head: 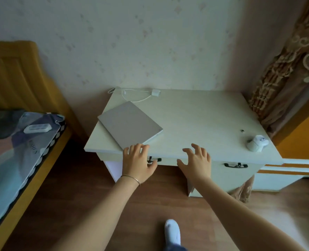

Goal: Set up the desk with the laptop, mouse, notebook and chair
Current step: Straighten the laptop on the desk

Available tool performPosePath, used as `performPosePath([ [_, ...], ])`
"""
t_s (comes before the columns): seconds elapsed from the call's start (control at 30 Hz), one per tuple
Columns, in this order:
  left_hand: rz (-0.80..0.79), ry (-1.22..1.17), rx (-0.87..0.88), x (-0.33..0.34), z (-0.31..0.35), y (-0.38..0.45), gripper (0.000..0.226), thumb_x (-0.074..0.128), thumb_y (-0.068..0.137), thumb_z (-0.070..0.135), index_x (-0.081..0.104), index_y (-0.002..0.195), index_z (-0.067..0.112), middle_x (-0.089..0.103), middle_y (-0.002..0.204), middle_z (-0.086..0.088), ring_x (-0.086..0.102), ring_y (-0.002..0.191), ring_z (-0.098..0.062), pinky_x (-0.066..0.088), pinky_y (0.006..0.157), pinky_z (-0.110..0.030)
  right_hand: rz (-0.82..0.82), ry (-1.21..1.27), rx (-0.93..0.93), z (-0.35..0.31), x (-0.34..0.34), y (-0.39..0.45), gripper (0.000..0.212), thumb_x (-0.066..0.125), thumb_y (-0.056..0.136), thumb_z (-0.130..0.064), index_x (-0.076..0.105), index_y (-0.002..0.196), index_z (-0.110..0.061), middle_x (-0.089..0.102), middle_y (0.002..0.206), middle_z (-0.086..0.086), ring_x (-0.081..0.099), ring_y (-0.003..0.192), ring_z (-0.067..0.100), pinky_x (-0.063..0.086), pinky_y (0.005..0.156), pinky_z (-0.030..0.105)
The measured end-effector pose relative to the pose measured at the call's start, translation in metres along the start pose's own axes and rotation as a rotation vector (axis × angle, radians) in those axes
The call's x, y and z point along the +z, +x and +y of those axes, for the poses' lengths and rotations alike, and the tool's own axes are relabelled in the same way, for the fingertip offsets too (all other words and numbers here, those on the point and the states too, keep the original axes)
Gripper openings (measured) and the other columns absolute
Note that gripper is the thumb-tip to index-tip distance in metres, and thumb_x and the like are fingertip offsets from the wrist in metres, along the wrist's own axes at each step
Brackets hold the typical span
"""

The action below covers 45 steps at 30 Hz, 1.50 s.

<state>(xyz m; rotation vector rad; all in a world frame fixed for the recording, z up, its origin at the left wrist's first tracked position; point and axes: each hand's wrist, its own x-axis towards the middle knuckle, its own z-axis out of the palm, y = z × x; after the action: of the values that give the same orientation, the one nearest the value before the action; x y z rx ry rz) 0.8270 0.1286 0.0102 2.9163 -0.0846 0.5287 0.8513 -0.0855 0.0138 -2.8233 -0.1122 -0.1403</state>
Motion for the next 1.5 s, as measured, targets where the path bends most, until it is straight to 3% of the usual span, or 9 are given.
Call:
performPosePath([
  [0.37, -0.166, 0.041, -0.208, 0.067, -0.091, 0.131, 0.054, 0.052, 0.072, 0.05, 0.061, 0.11, 0.014, 0.064, 0.097, -0.008, 0.059, 0.088, -0.031, 0.047, 0.076, -0.043, -0.123, 0.077, -0.087, -0.042, 0.079, 0.185, 0.053, 0.056, 0.082, -0.05, 0.052, 0.129, -0.026, 0.04, 0.143, 0.005, 0.03, 0.133, 0.026, 0.022, 0.11, 0.041],
  [0.63, -0.28, 0.052, -0.383, 0.095, -0.15, 0.169, 0.058, 0.048, 0.072, 0.053, 0.061, 0.115, 0.015, 0.064, 0.105, -0.007, 0.059, 0.096, -0.029, 0.047, 0.079, -0.042, -0.291, 0.159, -0.046, -0.069, 0.124, 0.223, 0.059, 0.055, 0.083, -0.053, 0.043, 0.135, -0.029, 0.036, 0.145, 0.002, 0.03, 0.133, 0.024, 0.026, 0.109, 0.038],
  [0.83, -0.417, -0.011, -0.416, 0.12, -0.195, 0.215, 0.072, 0.054, 0.083, 0.051, 0.028, 0.144, 0.021, 0.041, 0.14, -0.006, 0.039, 0.124, -0.027, 0.038, 0.1, -0.041, -0.325, 0.206, 0.082, -0.085, 0.158, 0.217, 0.074, 0.056, 0.081, -0.055, 0.03, 0.143, -0.025, 0.019, 0.155, 0.009, 0.024, 0.137, 0.03, 0.027, 0.109, 0.041],
  [0.93, -0.456, -0.008, -0.388, 0.135, -0.225, 0.234, 0.077, 0.057, 0.082, 0.05, 0.025, 0.146, 0.022, 0.033, 0.147, -0.008, 0.032, 0.131, -0.03, 0.035, 0.103, -0.044, -0.31, 0.217, 0.169, -0.1, 0.173, 0.21, 0.082, 0.062, 0.077, -0.054, 0.029, 0.145, -0.021, 0.016, 0.155, 0.015, 0.025, 0.136, 0.037, 0.029, 0.108, 0.046],
  [1.1, -0.515, 0.05, -0.247, 0.16, -0.281, 0.269, 0.082, 0.054, 0.075, 0.06, 0.033, 0.144, 0.022, 0.033, 0.15, -0.01, 0.027, 0.135, -0.037, 0.031, 0.107, -0.047, -0.272, 0.223, 0.234, -0.127, 0.2, 0.2, 0.097, 0.08, 0.054, -0.049, 0.038, 0.135, -0.015, 0.036, 0.144, 0.027, 0.049, 0.116, 0.049, 0.047, 0.087, 0.055],
  [1.23, -0.523, 0.045, -0.17, 0.183, -0.316, 0.295, 0.09, 0.037, 0.066, 0.073, 0.038, 0.141, 0.023, 0.039, 0.146, -0.011, 0.034, 0.132, -0.038, 0.031, 0.107, -0.047, -0.154, 0.186, 0.316, -0.146, 0.216, 0.192, 0.099, 0.073, 0.052, -0.052, 0.036, 0.136, -0.015, 0.03, 0.147, 0.025, 0.045, 0.121, 0.047, 0.044, 0.09, 0.057],
  [1.33, -0.539, 0.006, -0.147, 0.196, -0.328, 0.306, 0.092, 0.036, 0.065, 0.077, 0.036, 0.142, 0.027, 0.033, 0.151, -0.01, 0.03, 0.136, -0.035, 0.029, 0.109, -0.047, -0.128, 0.178, 0.354, -0.156, 0.227, 0.185, 0.101, 0.066, 0.05, -0.056, 0.034, 0.138, -0.017, 0.026, 0.149, 0.021, 0.042, 0.124, 0.045, 0.042, 0.093, 0.057],
  [1.5, -0.54, -0.029, -0.15, 0.199, -0.327, 0.31, 0.096, 0.035, 0.06, 0.085, 0.028, 0.144, 0.038, 0.019, 0.156, -0.001, 0.027, 0.135, -0.034, 0.033, 0.102, -0.05, -0.069, 0.279, 0.37, -0.168, 0.242, 0.185, 0.113, 0.084, 0.045, -0.054, 0.033, 0.139, -0.019, 0.015, 0.153, 0.014, 0.026, 0.129, 0.047, 0.042, 0.092, 0.061],
])
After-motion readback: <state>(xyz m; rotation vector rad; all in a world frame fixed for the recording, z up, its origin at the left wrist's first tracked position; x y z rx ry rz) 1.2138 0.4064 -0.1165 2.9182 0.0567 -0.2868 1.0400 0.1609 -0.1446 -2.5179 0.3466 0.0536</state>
